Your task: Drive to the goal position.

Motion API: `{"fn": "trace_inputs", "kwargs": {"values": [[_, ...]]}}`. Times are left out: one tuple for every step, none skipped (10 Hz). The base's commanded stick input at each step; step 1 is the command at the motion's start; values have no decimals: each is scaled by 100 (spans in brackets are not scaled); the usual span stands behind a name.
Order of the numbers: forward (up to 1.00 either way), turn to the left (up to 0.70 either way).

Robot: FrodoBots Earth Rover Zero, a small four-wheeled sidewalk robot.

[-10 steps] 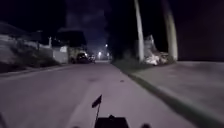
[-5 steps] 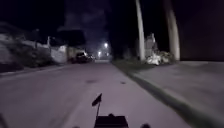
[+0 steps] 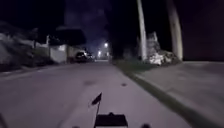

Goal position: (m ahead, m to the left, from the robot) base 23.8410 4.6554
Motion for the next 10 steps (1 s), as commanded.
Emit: {"fn": "trace_inputs", "kwargs": {"values": [[50, 0], [50, 0], [50, 0], [50, 0], [50, 0], [50, 0], [50, 0], [50, 0], [50, 0], [50, 0]]}}
